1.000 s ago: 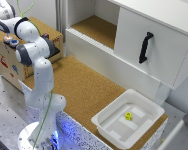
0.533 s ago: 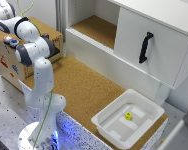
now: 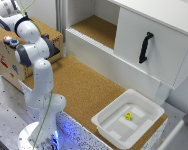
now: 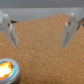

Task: Toggle the red light switch to turn on the red light

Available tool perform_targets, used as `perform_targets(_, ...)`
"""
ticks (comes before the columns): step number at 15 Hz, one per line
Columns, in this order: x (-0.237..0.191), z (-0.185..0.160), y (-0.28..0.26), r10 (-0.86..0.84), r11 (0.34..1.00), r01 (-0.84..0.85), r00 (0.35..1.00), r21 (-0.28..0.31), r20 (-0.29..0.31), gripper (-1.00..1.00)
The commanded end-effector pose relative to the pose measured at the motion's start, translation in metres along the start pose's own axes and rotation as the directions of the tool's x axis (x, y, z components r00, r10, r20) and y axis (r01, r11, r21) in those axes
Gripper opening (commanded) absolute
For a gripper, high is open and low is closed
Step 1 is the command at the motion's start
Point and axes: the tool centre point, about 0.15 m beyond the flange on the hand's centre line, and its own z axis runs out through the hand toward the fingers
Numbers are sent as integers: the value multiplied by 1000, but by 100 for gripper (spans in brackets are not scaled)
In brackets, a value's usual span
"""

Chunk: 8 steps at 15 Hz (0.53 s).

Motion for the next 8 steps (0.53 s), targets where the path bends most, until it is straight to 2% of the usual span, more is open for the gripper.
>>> perform_targets(1, -38, 0, 60, 182, 982, -184, 982, 45, 47, 100)
perform_targets(3, -62, -5, 86, 269, 963, -270, 962, 6, 47, 100)
perform_targets(8, -91, 16, 120, 395, 917, -397, 917, 32, 60, 100)
